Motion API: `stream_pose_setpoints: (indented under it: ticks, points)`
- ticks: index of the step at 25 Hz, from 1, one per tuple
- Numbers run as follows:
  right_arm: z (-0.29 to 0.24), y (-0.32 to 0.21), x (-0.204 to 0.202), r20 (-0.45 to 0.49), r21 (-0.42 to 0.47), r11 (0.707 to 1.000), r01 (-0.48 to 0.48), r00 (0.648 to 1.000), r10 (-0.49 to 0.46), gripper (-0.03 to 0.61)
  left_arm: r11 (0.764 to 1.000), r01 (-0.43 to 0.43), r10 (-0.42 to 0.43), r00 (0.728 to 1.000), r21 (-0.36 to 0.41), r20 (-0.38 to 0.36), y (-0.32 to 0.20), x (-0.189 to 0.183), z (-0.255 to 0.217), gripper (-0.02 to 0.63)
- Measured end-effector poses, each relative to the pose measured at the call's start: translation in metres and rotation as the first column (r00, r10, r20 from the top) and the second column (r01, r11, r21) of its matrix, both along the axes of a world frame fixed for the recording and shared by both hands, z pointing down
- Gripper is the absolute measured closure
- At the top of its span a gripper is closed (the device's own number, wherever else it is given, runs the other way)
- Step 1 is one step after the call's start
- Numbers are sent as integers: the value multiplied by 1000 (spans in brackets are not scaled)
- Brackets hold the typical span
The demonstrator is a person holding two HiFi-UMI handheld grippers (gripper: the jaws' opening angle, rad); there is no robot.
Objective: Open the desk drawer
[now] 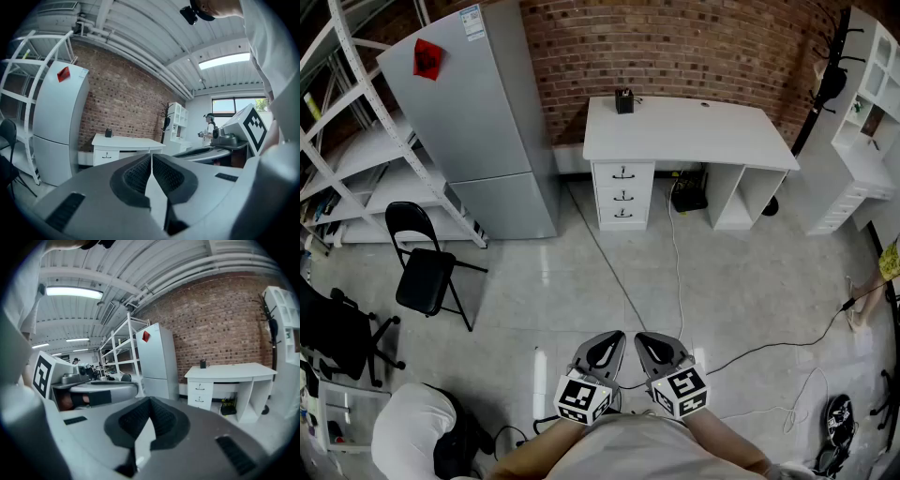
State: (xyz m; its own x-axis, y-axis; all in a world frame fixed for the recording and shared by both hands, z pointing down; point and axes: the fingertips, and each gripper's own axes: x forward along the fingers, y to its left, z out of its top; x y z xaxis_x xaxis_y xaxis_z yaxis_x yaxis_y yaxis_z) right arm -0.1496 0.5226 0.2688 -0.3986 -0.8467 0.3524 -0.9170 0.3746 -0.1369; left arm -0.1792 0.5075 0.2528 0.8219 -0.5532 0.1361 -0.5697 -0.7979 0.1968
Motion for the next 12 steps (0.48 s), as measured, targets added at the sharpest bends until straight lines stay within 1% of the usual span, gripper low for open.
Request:
stream_pose_setpoints:
  ticks: [5,12]
  points:
    - [-2,8,-5,-1,10,1000,11,1000,-11,563,1000,1,-1,1000,4,-2,10,-2,1,595]
    - [4,19,-13,4,-12,999,34,999,-34,563,1000,21,-21,1000,-4,1,19,-13,1,595]
